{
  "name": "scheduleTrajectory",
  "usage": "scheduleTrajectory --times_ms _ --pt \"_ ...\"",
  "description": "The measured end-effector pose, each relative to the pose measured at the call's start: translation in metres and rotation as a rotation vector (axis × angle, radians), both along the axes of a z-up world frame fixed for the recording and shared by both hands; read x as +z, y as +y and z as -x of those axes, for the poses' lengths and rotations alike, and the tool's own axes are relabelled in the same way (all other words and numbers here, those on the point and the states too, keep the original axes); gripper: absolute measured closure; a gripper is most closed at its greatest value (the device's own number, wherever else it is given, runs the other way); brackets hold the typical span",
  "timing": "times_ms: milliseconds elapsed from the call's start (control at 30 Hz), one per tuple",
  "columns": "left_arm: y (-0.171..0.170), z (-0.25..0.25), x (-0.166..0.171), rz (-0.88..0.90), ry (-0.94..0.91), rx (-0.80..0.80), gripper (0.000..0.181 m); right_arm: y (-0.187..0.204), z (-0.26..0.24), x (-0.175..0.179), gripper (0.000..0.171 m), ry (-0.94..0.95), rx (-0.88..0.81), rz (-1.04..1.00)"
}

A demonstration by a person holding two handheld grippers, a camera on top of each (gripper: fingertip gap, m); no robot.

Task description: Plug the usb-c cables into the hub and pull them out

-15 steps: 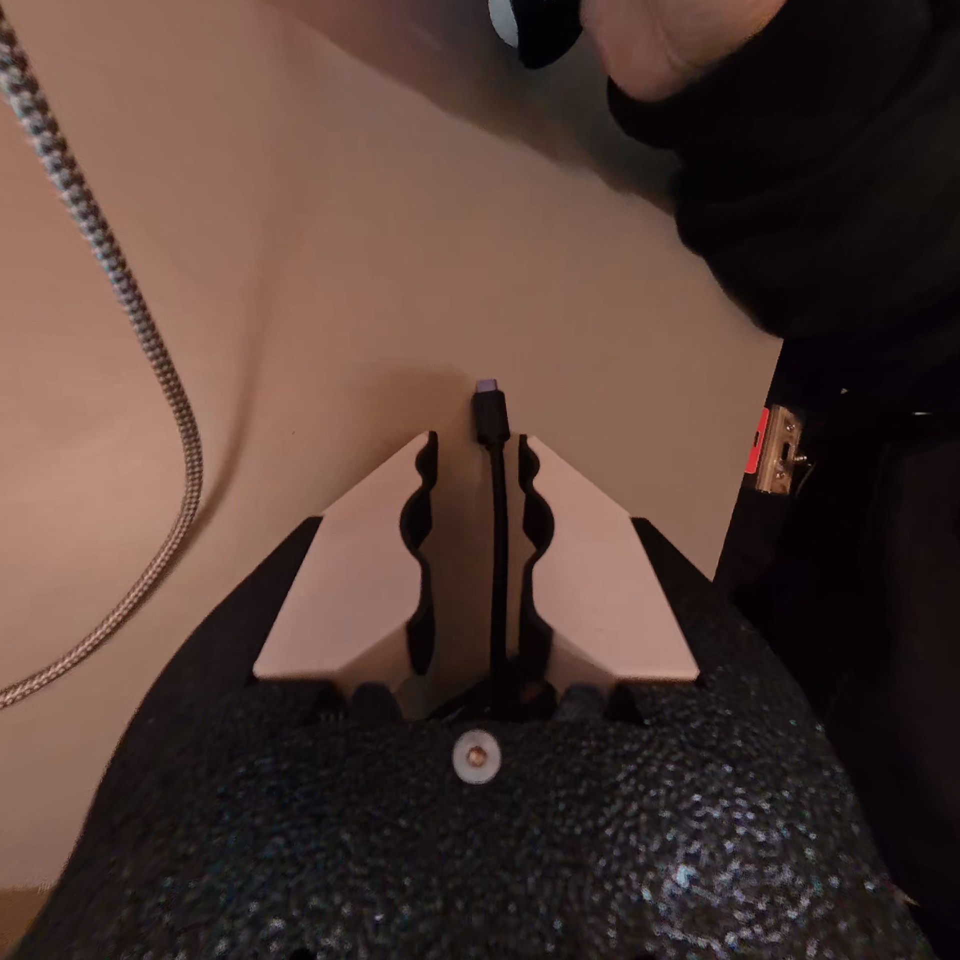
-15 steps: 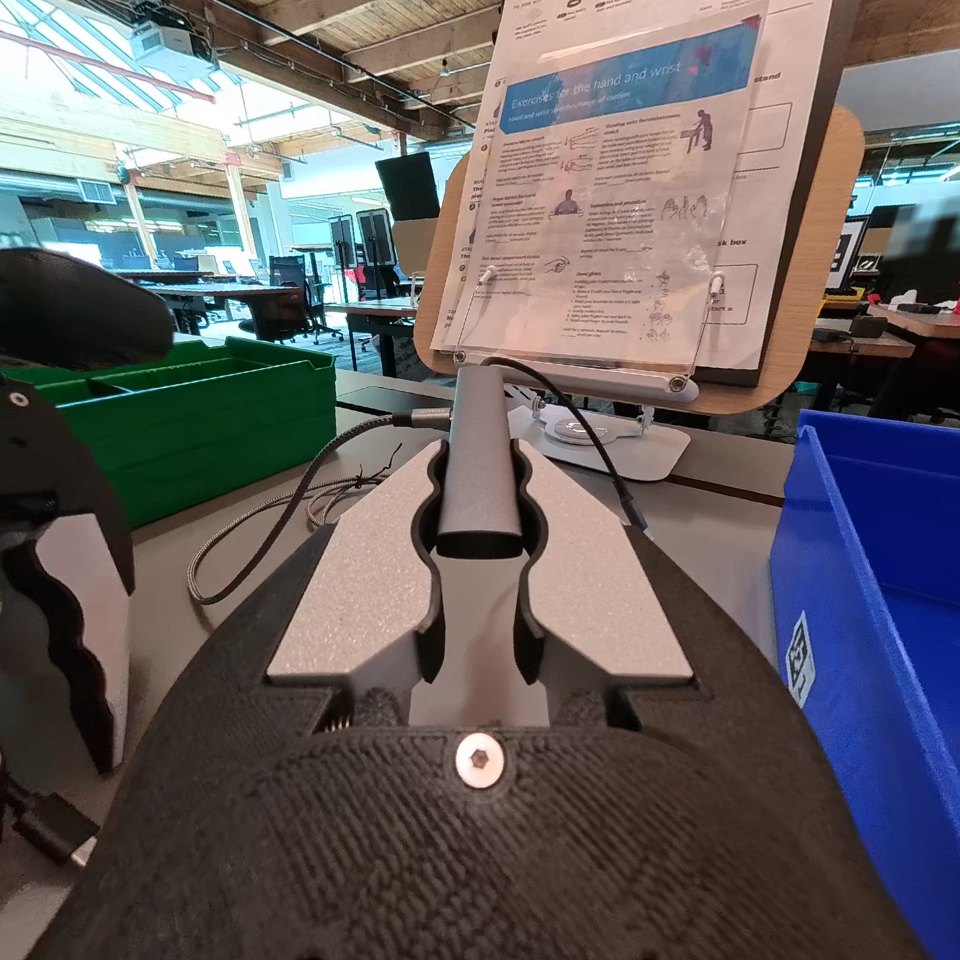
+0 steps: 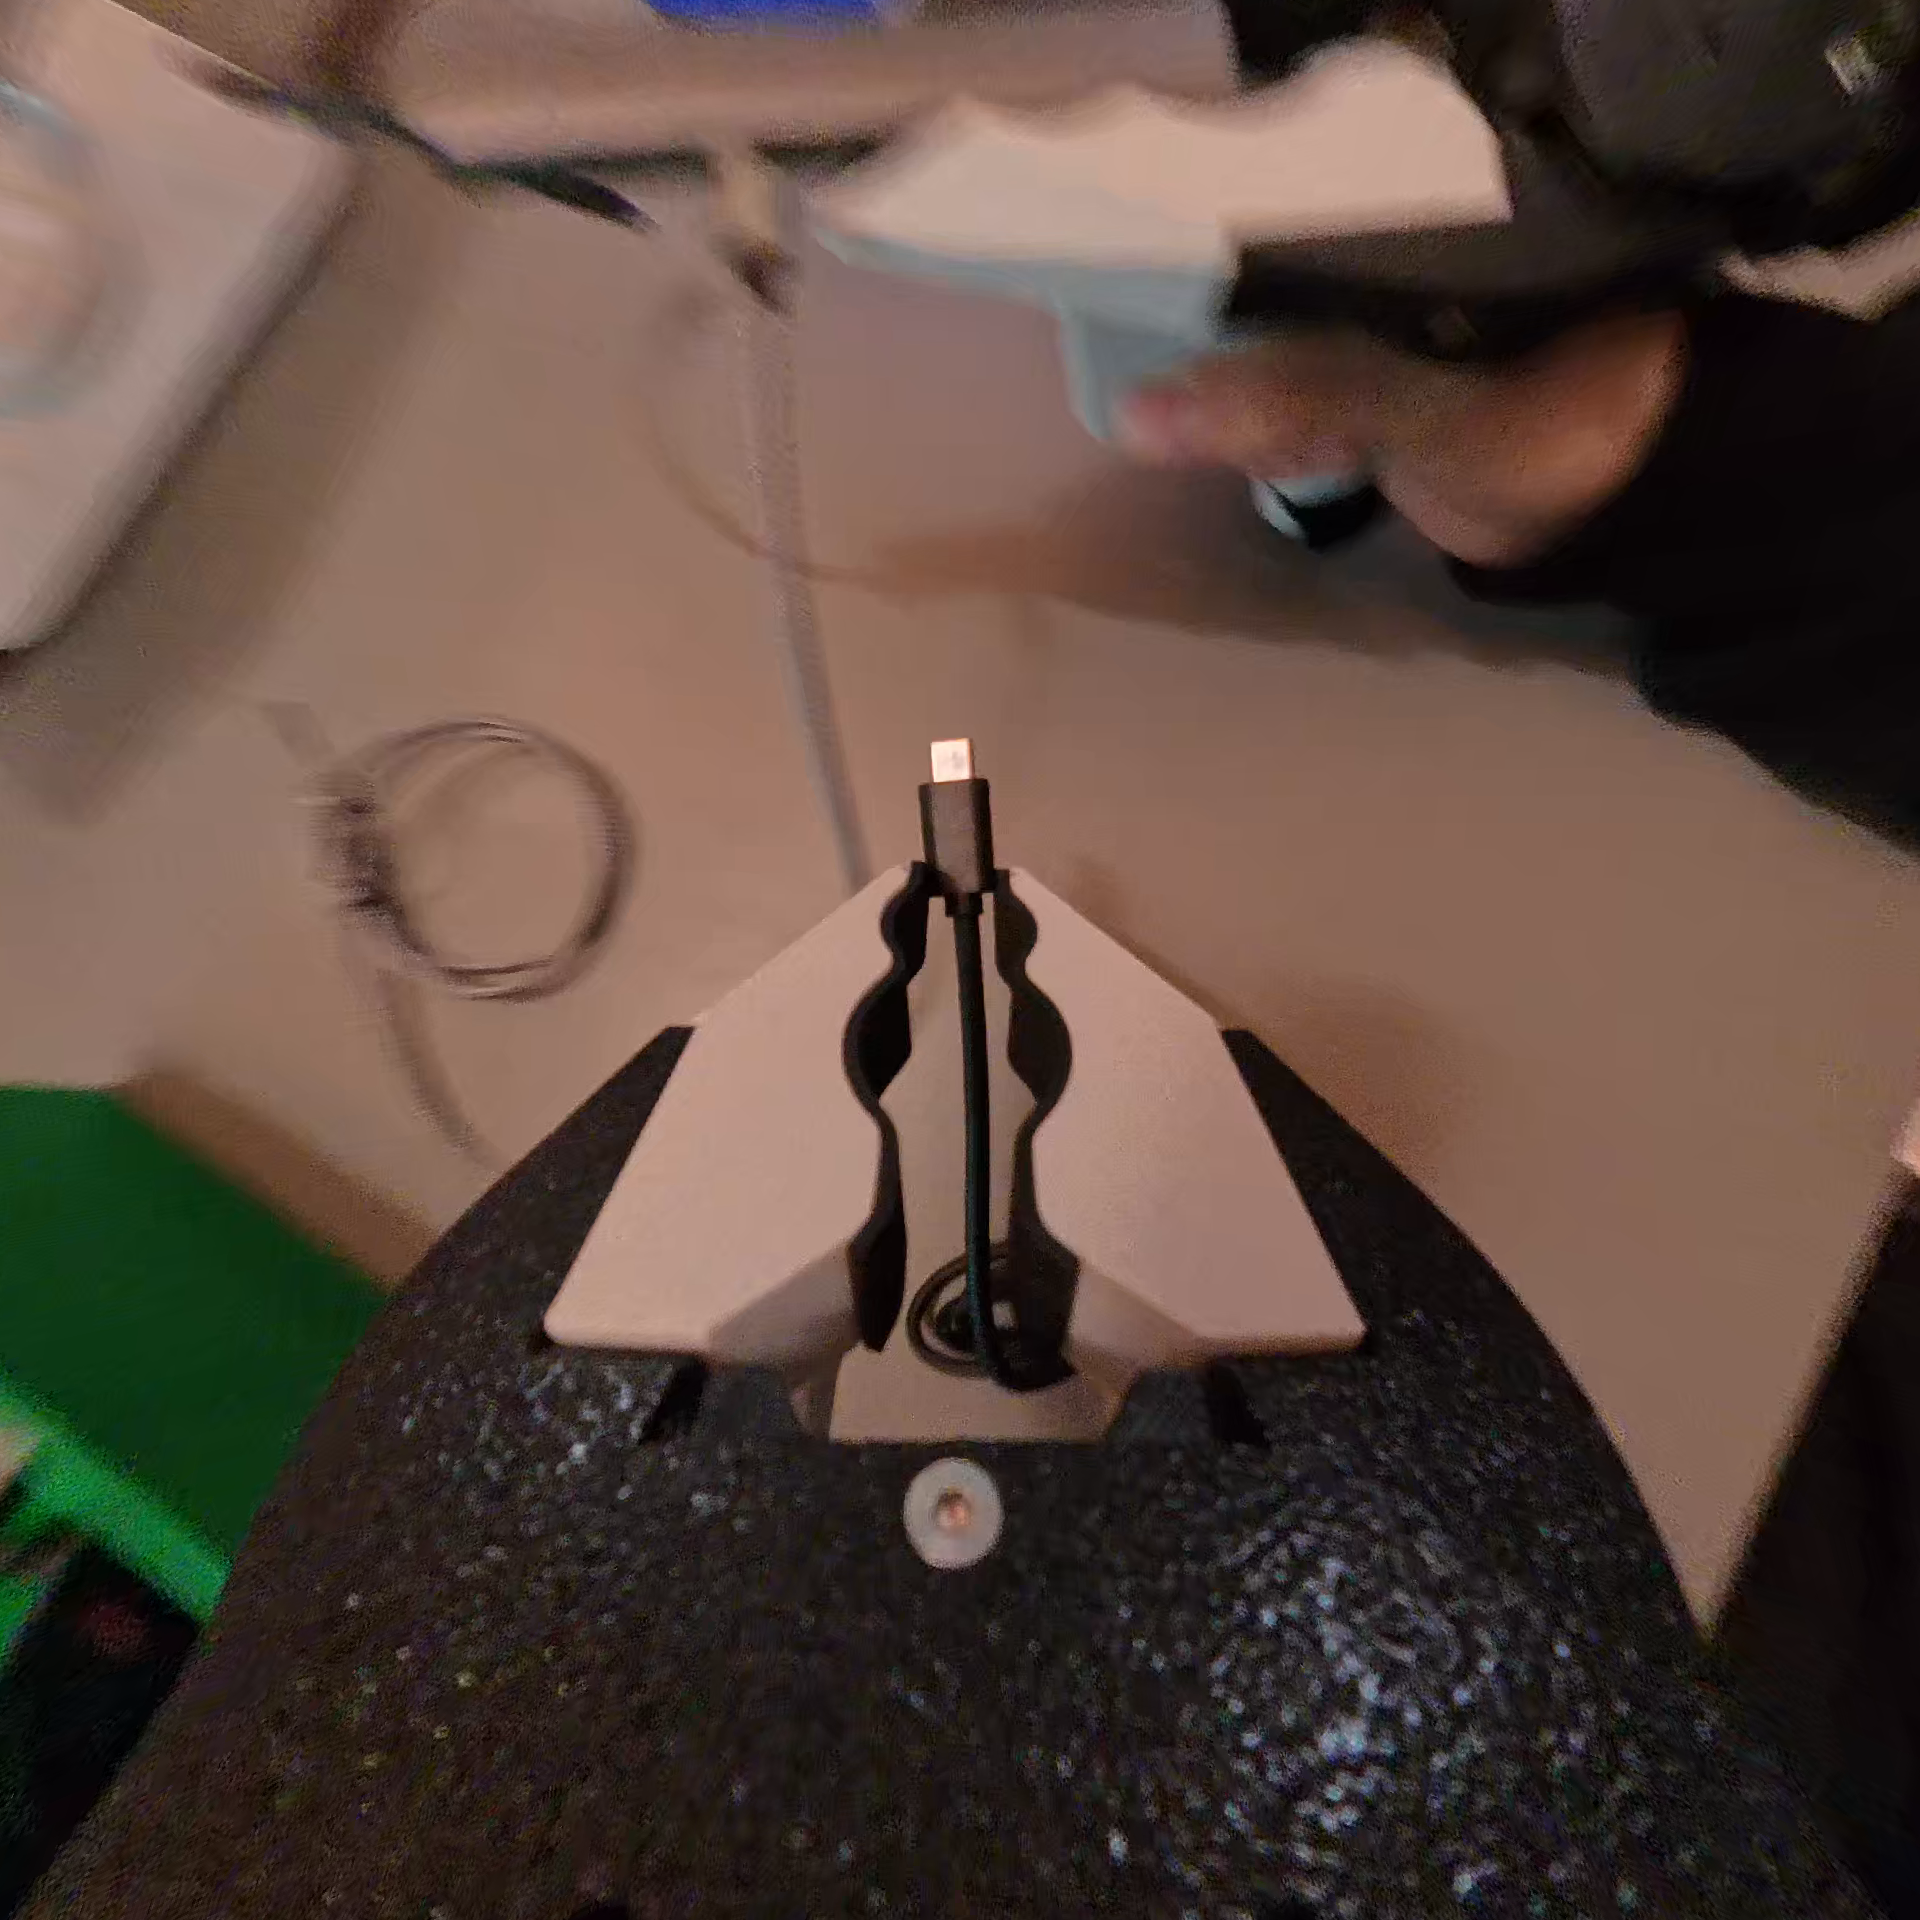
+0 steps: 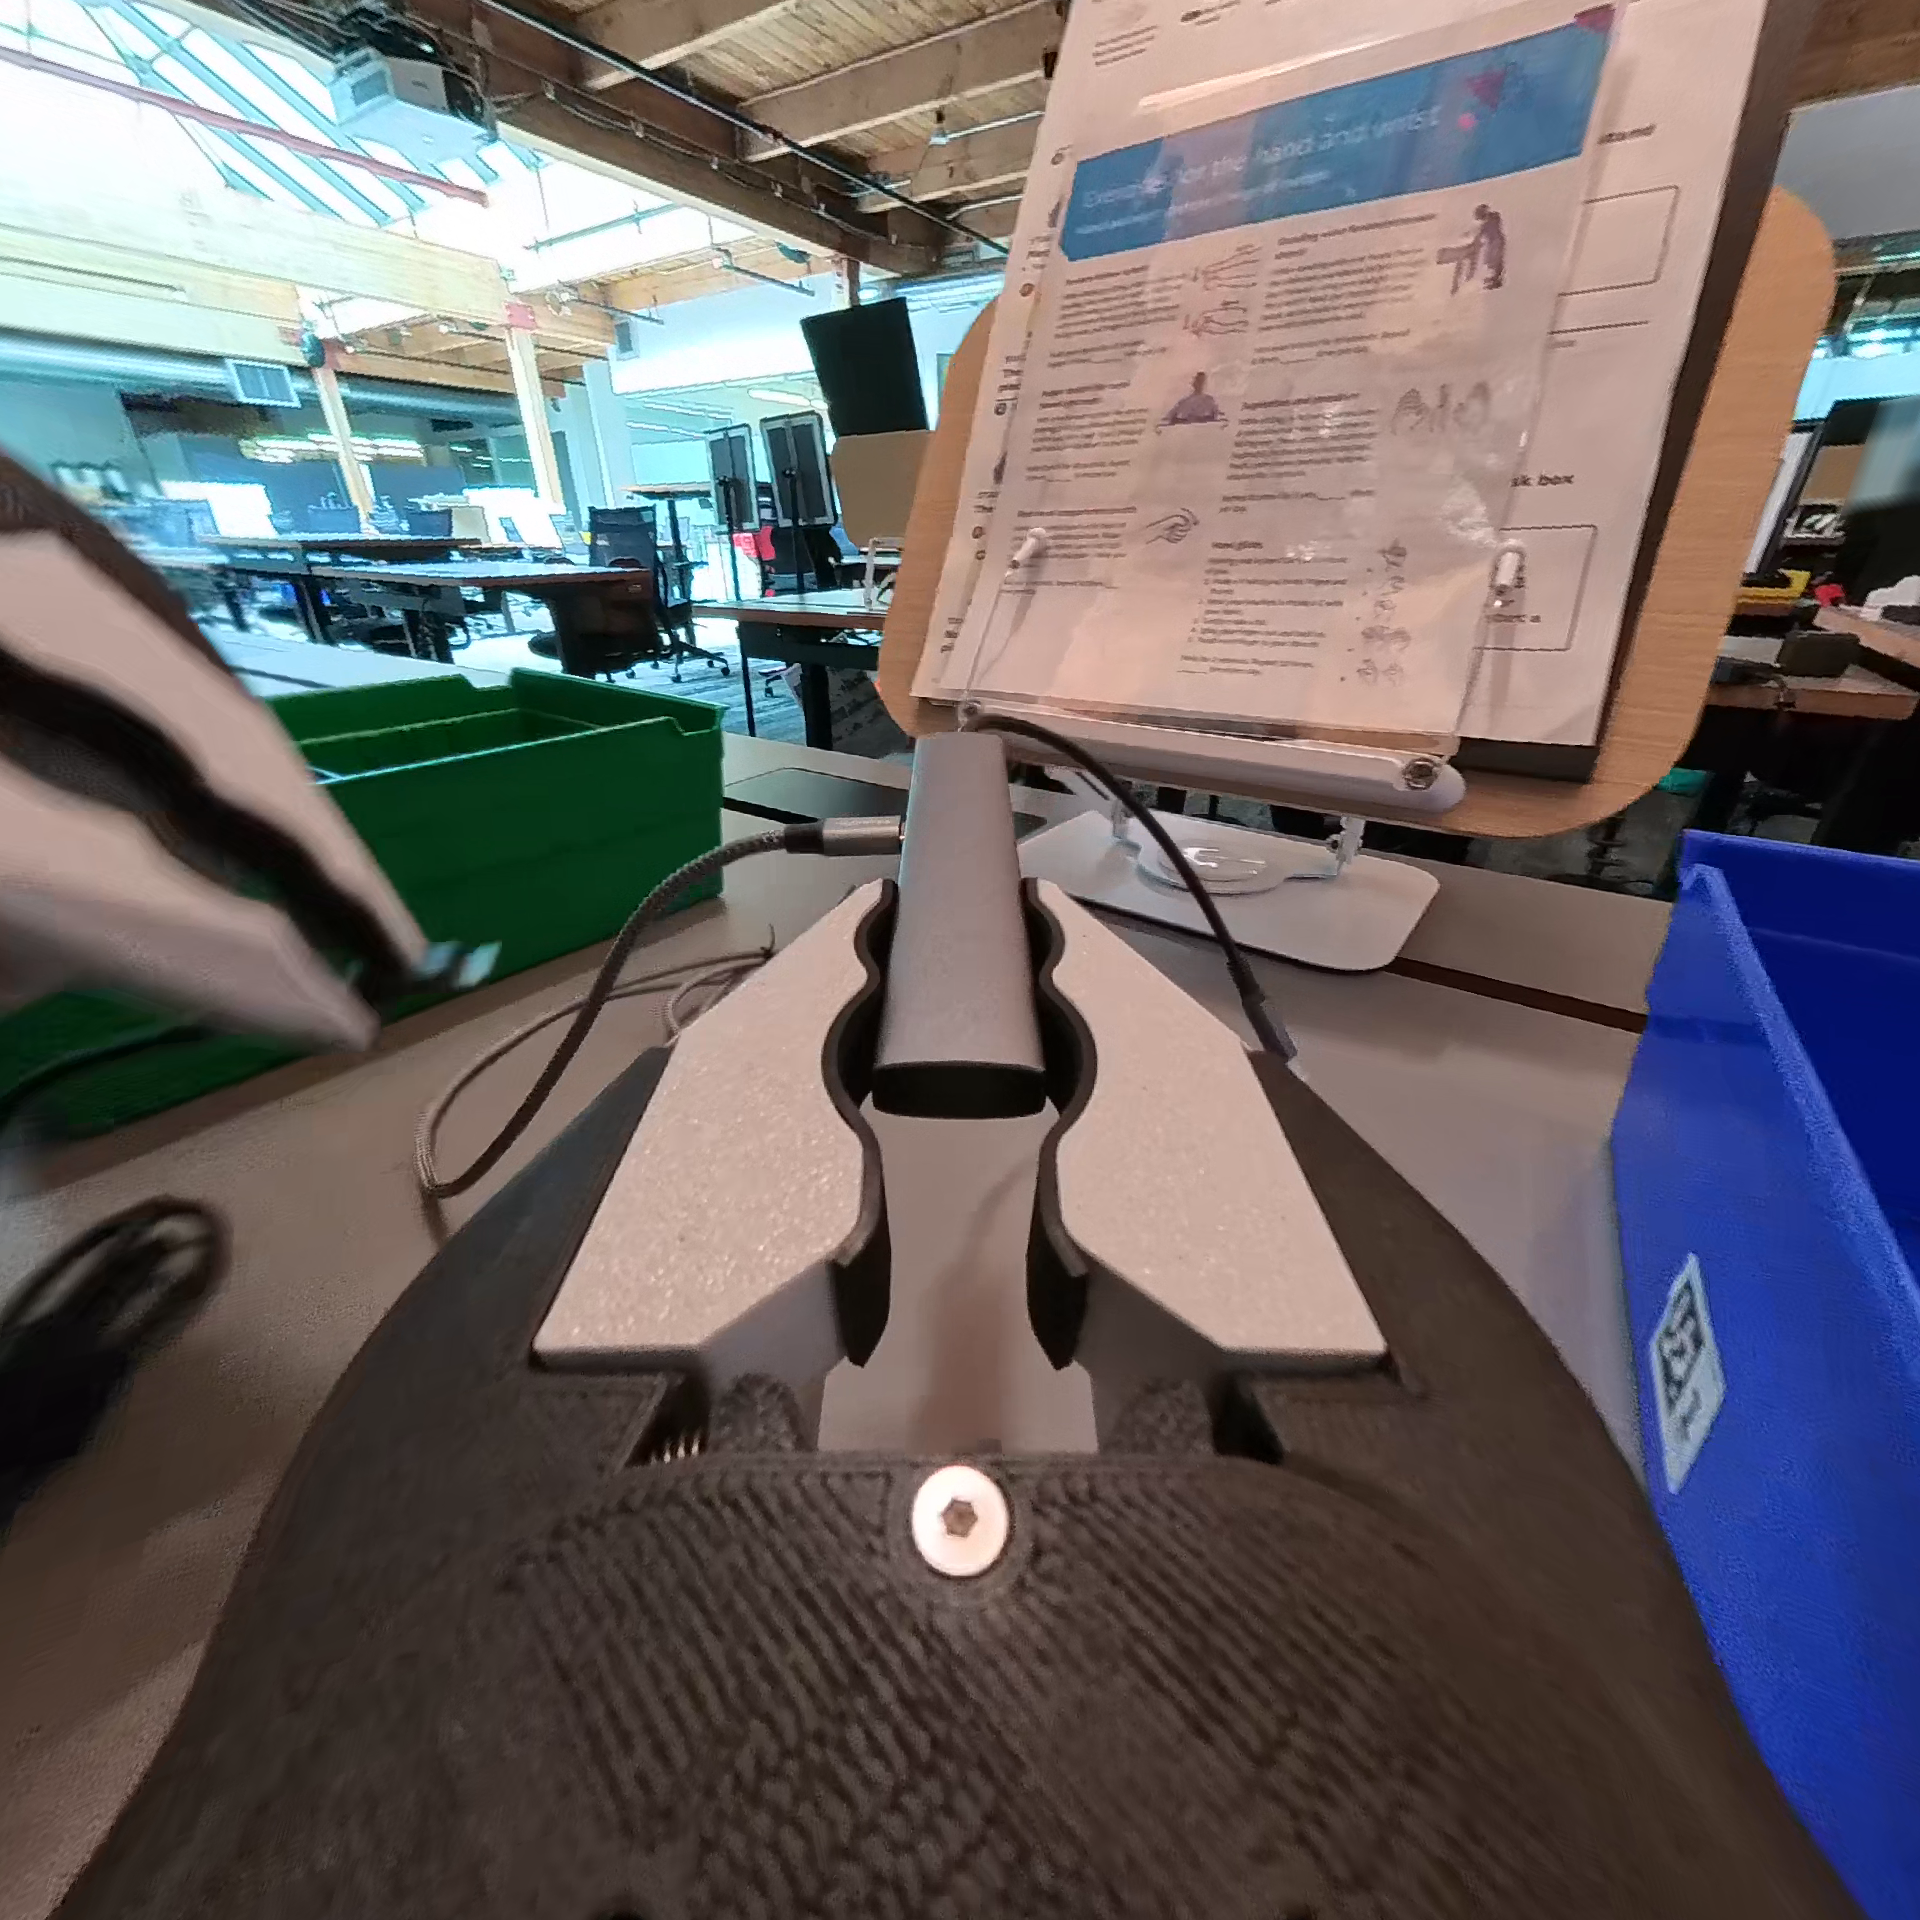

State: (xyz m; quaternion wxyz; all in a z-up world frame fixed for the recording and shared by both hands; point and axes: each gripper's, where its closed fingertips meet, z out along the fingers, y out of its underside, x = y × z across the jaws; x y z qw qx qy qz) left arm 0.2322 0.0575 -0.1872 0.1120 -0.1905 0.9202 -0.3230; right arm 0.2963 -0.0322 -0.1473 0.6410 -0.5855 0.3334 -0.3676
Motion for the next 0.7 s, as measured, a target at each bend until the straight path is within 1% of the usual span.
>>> scheduleTrajectory --times_ms 33,100,200,267,433,700 --pt "0.006 -0.013 0.014 0.009 -0.071 0.059 0.172 0.003 0.002 0.001 0.149 -0.005 0.014 -0.001" --pt "0.011 -0.032 0.034 0.041 -0.149 0.137 0.171 0.009 0.004 0.001 0.149 -0.010 0.035 0.006" --pt "0.006 -0.052 0.046 0.078 -0.201 0.189 0.171 0.016 0.007 0.000 0.149 -0.011 0.051 0.019" --pt "0.001 -0.060 0.041 0.055 -0.219 0.199 0.171 0.018 0.007 -0.002 0.149 0.004 0.036 0.032" --pt "-0.011 -0.067 0.020 0.059 -0.181 0.170 0.171 0.028 0.011 -0.003 0.149 -0.033 0.024 0.119" --pt "-0.011 -0.062 0.017 0.065 -0.136 0.122 0.171 0.035 0.012 -0.007 0.149 -0.042 0.045 0.153"
